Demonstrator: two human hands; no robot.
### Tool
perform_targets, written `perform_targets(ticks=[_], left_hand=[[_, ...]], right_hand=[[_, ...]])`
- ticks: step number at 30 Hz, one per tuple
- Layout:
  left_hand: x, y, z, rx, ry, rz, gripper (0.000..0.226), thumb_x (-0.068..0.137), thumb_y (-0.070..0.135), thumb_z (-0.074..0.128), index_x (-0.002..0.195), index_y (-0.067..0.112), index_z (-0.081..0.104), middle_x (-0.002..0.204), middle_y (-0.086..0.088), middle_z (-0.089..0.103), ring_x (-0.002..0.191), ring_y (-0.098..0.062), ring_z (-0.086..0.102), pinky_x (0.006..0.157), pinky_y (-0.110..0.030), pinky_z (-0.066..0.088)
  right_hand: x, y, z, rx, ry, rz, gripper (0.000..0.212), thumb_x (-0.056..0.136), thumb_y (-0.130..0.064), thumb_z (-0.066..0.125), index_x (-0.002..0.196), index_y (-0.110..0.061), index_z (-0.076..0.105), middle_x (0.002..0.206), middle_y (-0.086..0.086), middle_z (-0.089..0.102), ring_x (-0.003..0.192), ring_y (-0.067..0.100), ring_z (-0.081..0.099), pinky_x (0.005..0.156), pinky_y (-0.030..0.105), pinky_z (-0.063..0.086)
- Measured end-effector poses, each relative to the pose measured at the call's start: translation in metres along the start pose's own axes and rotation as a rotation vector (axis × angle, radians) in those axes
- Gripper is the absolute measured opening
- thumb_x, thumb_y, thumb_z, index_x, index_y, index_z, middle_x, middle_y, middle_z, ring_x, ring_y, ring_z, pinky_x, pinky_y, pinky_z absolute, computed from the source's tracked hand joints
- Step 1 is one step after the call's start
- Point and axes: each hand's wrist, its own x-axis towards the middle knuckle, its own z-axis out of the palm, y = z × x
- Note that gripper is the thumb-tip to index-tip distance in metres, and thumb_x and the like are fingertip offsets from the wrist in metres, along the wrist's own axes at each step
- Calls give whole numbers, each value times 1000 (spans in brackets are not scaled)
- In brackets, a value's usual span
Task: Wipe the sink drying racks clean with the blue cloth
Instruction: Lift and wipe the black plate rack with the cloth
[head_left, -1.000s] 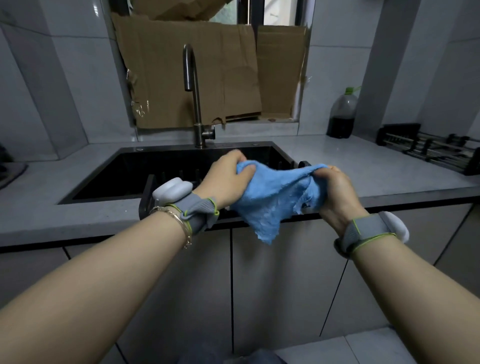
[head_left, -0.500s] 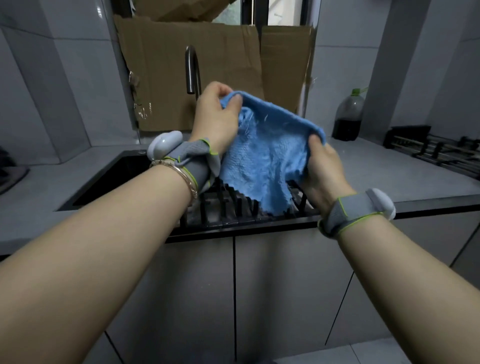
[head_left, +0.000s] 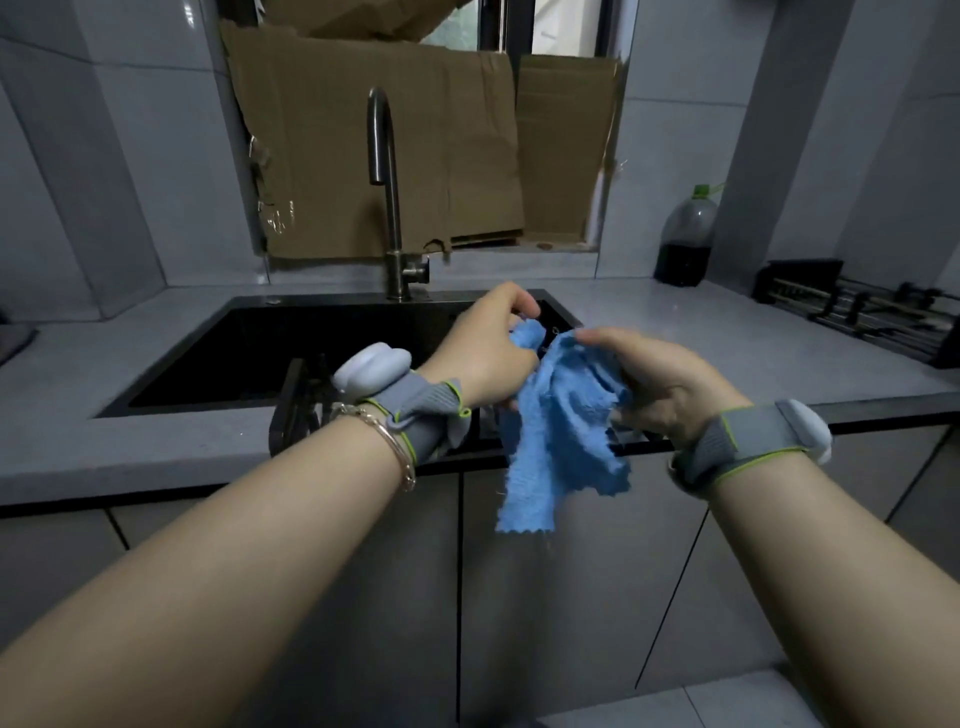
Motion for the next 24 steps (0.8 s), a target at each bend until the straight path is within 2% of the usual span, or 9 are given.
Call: perform_targets(ticks=[5, 7, 9, 12, 14, 18, 20, 22, 24], left_hand=[[-16, 17, 15, -86, -399, 4, 61, 84, -7, 53, 133, 19, 29, 125, -4, 50, 82, -24, 63, 61, -34, 57], [-15, 18, 15, -99, -337, 23, 60, 84, -9, 48, 134, 19, 30, 117, 0, 53, 70, -26, 65, 56, -29, 54], [-12, 14, 12, -205, -42, 78, 40, 84, -9, 46, 113, 18, 43, 98, -5, 62, 49, -20, 59, 43, -21, 46], [-1, 3, 8, -226, 242, 64, 25, 85, -2, 56, 89, 22, 51, 74, -2, 61, 51, -14, 56, 50, -22, 46], [-2, -6, 12, -135, 58, -61, 17, 85, 10, 65, 99, 16, 57, 77, 1, 59, 61, -12, 55, 58, -25, 47], [-13, -24, 23, -313, -320, -222, 17, 92, 25, 57, 92, 9, 64, 87, -13, 52, 70, -17, 46, 62, -23, 39], [-14, -28, 24, -394, -316, -220, 15, 93, 18, 56, 85, 7, 61, 74, -11, 53, 61, -13, 48, 62, -22, 43], [-13, -26, 27, -442, -250, -232, 17, 93, 12, 55, 77, 9, 58, 52, 3, 55, 46, -3, 49, 61, -22, 43], [-11, -23, 31, -483, -181, -247, 22, 94, 9, 54, 72, 11, 57, 58, 3, 59, 51, -5, 54, 60, -24, 45]], right_hand=[[-1, 9, -6, -69, -204, -117, 18, 92, -25, 49, 85, -14, 62, 62, 0, 66, 50, 12, 62, 44, 20, 49], [2, 10, -12, 48, -198, -188, 21, 93, -5, 42, 87, -10, 61, 58, 2, 66, 46, 12, 61, 40, 18, 46], [4, 11, -17, 143, -157, -218, 31, 89, 5, 32, 94, -8, 59, 61, 2, 66, 49, 11, 62, 42, 17, 47], [8, 19, -23, 275, -117, -174, 33, 89, -1, 33, 113, -3, 56, 86, 10, 68, 73, 20, 66, 65, 28, 56], [6, 22, -23, 356, -106, -133, 36, 90, -9, 36, 118, 4, 54, 98, 18, 66, 84, 27, 66, 76, 36, 55], [-2, 22, -25, 479, -134, -111, 39, 87, -18, 39, 101, 10, 62, 91, 24, 67, 76, 30, 67, 68, 35, 58], [-1, 26, -32, 491, -83, -126, 37, 90, -17, 39, 109, 6, 60, 97, 20, 67, 84, 28, 66, 76, 34, 56], [-1, 33, -41, 456, -7, -142, 28, 93, -11, 35, 95, -1, 61, 77, 11, 71, 69, 21, 69, 61, 28, 58], [1, 45, -53, 393, 83, -90, 26, 91, -3, 32, 86, -6, 58, 66, 5, 69, 61, 18, 67, 50, 23, 55]])
